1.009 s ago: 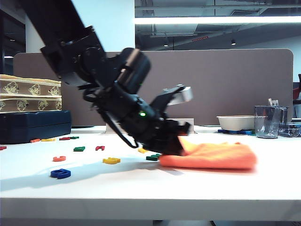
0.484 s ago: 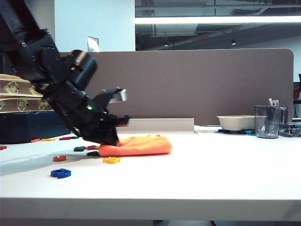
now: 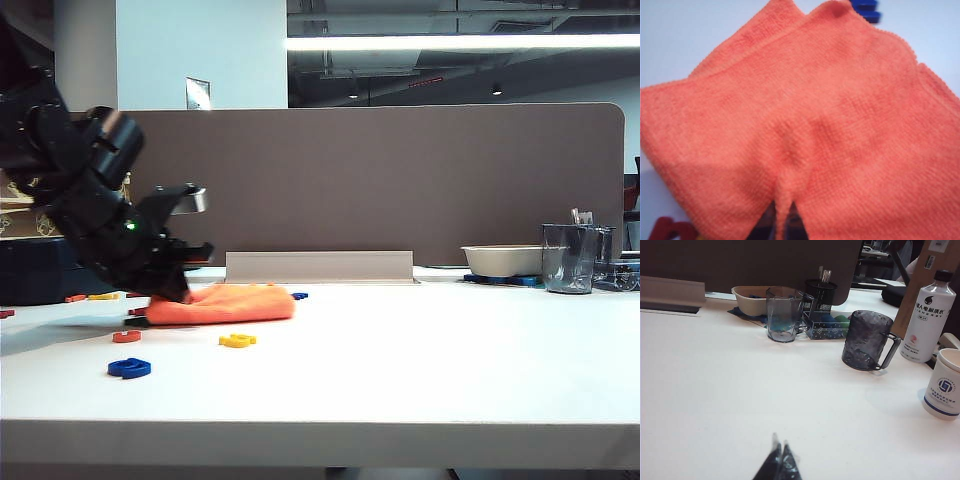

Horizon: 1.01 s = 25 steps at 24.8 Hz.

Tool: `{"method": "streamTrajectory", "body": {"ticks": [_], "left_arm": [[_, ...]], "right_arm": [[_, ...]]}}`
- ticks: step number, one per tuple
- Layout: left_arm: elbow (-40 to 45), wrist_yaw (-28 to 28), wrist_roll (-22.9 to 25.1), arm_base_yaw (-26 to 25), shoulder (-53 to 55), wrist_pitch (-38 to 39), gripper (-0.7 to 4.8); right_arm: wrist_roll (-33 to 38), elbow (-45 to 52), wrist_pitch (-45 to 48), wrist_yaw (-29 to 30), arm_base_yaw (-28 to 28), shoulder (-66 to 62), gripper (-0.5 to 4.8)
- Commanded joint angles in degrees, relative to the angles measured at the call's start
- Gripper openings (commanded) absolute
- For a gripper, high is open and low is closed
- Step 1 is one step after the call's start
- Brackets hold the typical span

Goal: Use an orange cloth to wipe the letter magnets on the table away for a distance.

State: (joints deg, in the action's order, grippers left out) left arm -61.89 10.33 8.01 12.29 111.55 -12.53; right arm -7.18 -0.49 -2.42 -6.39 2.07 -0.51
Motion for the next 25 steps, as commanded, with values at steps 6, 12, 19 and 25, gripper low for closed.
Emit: {"method": "streamTrajectory", "body": {"ticks": [6, 12, 19, 25], "left_arm": [[0.0, 0.0, 1.6, -9.7, -0.5, -0.9, -0.06], [0.0, 0.5, 0.2, -12.7, -1.9, -3.6, -0.06], [-0.9, 4.7, -5.3, -11.7, -5.7, -8.0, -0.06], [-5.0, 4.9, -8.4, -6.6, -7.9, -8.2, -0.06]], "right_arm": [[0.1, 0.0, 0.7, -0.1, 0.0, 0.5, -0.01], [0.1, 0.0, 0.7, -0.1, 0.0, 0.5, -0.01], [0.1, 0.0, 0.7, -0.1, 0.0, 0.5, -0.01], [0.1, 0.0, 0.7, -0.1, 0.0, 0.5, -0.01]]}}
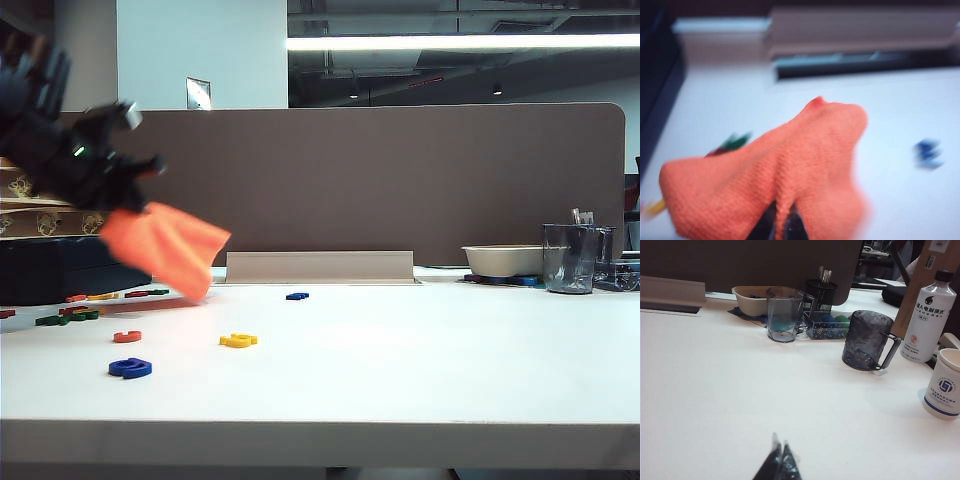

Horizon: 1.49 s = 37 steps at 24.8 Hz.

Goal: Use an orange cloth to wipe the letter magnets on the table away for a distance.

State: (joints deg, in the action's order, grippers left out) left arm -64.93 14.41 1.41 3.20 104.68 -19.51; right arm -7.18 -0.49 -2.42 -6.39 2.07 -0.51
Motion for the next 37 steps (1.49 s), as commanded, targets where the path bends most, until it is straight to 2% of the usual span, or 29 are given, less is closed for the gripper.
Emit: {"method": "streamTrajectory", "body": {"ticks": [1, 4, 7, 15, 27, 32, 37], "left_arm": [[-4.0, 0.9, -2.9, 4.6, -1.0, -1.2, -0.06], [-7.2, 0.6, -3.6, 8.4, -0.9, -1.3, -0.06], [-11.4, -2.0, -3.5, 13.2, 0.6, -2.3, -0.06], [-16.4, -2.3, -3.6, 18.8, 6.2, -2.4, -0.06], [-17.0, -3.3, -3.5, 20.3, 16.9, -3.6, -0.06], [-17.0, -12.3, -3.3, 19.5, 21.0, -5.0, -0.06], [-17.0, -12.2, -3.4, 16.5, 21.3, -4.7, -0.06]], "right_arm": [[0.1, 0.0, 0.7, -0.1, 0.0, 0.5, -0.01], [0.1, 0.0, 0.8, -0.1, 0.0, 0.5, -0.01], [0.1, 0.0, 0.7, -0.1, 0.0, 0.5, -0.01], [0.1, 0.0, 0.7, -0.1, 0.0, 0.5, -0.01], [0.1, 0.0, 0.7, -0.1, 0.0, 0.5, -0.01], [0.1, 0.0, 0.7, -0.1, 0.0, 0.5, -0.01], [0.1, 0.0, 0.7, -0.1, 0.0, 0.5, -0.01]]}}
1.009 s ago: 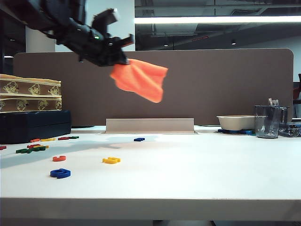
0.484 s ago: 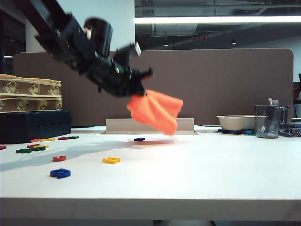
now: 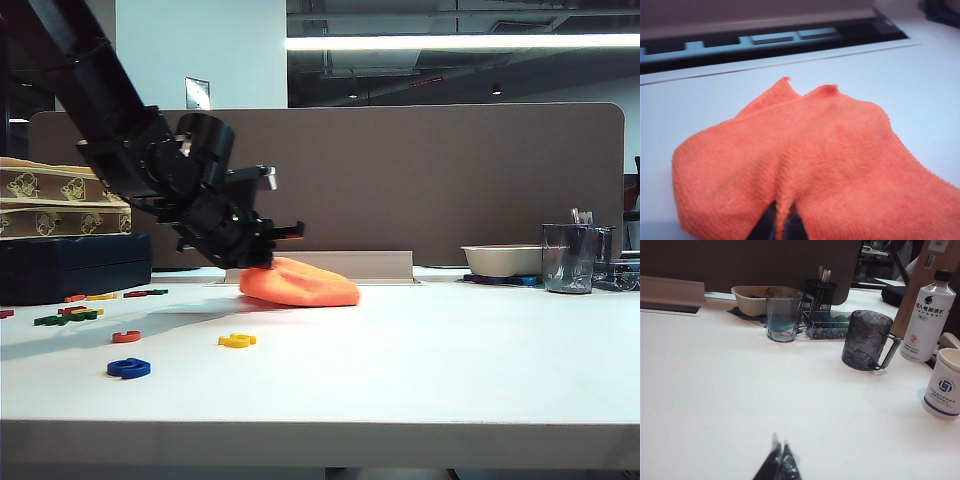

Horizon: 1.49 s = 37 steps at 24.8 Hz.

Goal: Use an orange cloth to wipe the letter magnets on the table away for a distance.

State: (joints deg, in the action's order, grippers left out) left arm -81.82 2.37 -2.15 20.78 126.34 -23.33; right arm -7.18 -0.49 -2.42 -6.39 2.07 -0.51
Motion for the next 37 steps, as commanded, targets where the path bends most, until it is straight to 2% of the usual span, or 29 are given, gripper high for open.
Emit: {"method": "streamTrajectory", "body": {"ticks": [1, 18, 22, 25, 32, 37], "left_arm": [[-0.1, -0.2, 0.2, -1.7, -0.4, -0.7, -0.06], [-0.1, 0.0, 0.2, -14.6, -0.7, 2.3, -0.06], [-0.2, 4.5, 2.4, -16.8, -2.0, 0.2, -0.06], [-0.2, 8.9, 2.6, -16.8, -3.8, -2.8, -0.06], [-0.4, 14.5, 2.1, -14.1, -8.5, -1.2, -0.06], [-0.4, 15.6, 2.2, -11.0, -13.4, -0.3, -0.06]], "right_arm": [[0.1, 0.0, 0.7, -0.1, 0.0, 0.5, -0.01], [0.1, 0.0, 0.7, -0.1, 0.0, 0.5, -0.01], [0.1, 0.0, 0.7, -0.1, 0.0, 0.5, -0.01], [0.1, 0.0, 0.8, -0.1, 0.0, 0.5, -0.01], [0.1, 0.0, 0.7, -0.1, 0.0, 0.5, -0.01], [0.1, 0.0, 0.7, -0.1, 0.0, 0.5, -0.01]]}}
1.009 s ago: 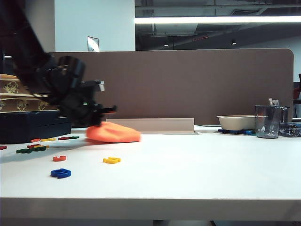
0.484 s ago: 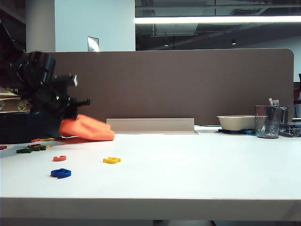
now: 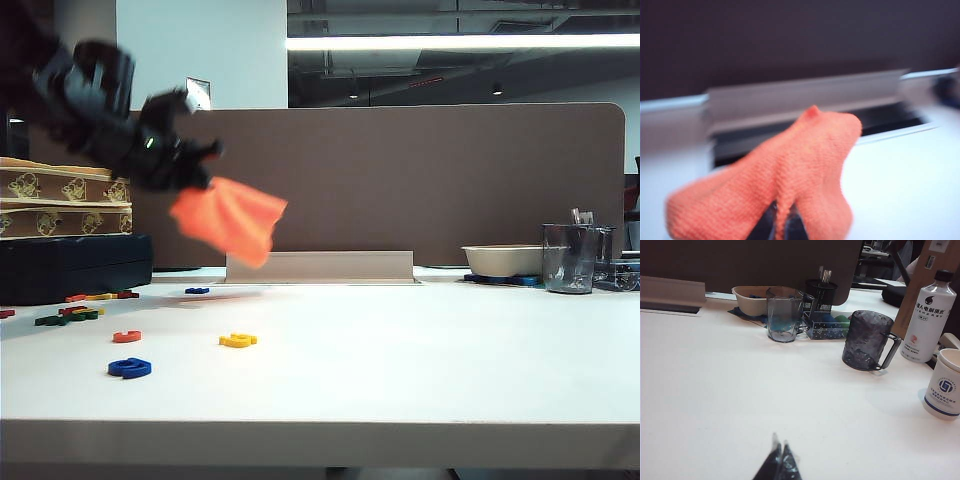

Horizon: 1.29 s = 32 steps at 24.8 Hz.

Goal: Use an orange cloth to wipe the letter magnets on the table away for a distance.

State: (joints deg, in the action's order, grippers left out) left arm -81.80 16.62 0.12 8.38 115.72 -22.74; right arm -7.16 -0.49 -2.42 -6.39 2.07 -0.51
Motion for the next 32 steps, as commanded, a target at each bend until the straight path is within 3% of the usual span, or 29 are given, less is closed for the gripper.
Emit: {"method": "streamTrajectory", "body": {"ticks": [1, 4, 8, 21, 29, 32], "left_arm": [[-0.4, 1.5, -0.1, 2.0, -3.6, -0.9, -0.06], [-0.4, 1.6, 0.2, 3.9, -6.7, 0.6, -0.06], [0.1, 1.6, 7.5, 8.5, -14.4, 9.1, -0.06], [18.2, 1.6, 8.5, 15.7, -30.6, 9.9, -0.06], [30.1, -0.3, 8.0, 23.7, -38.7, 10.1, -0.06], [36.5, -2.2, 8.0, 28.9, -41.1, 9.8, -0.06]], "right_arm": [[0.1, 0.0, 0.7, -0.1, 0.0, 0.5, -0.01], [0.1, 0.0, 0.7, -0.1, 0.0, 0.5, -0.01], [0.1, 0.0, 0.7, -0.1, 0.0, 0.5, -0.01], [0.1, 0.0, 0.7, -0.1, 0.0, 0.5, -0.01], [0.1, 0.0, 0.7, -0.1, 0.0, 0.5, -0.01], [0.1, 0.0, 0.7, -0.1, 0.0, 0.5, -0.01]]}}
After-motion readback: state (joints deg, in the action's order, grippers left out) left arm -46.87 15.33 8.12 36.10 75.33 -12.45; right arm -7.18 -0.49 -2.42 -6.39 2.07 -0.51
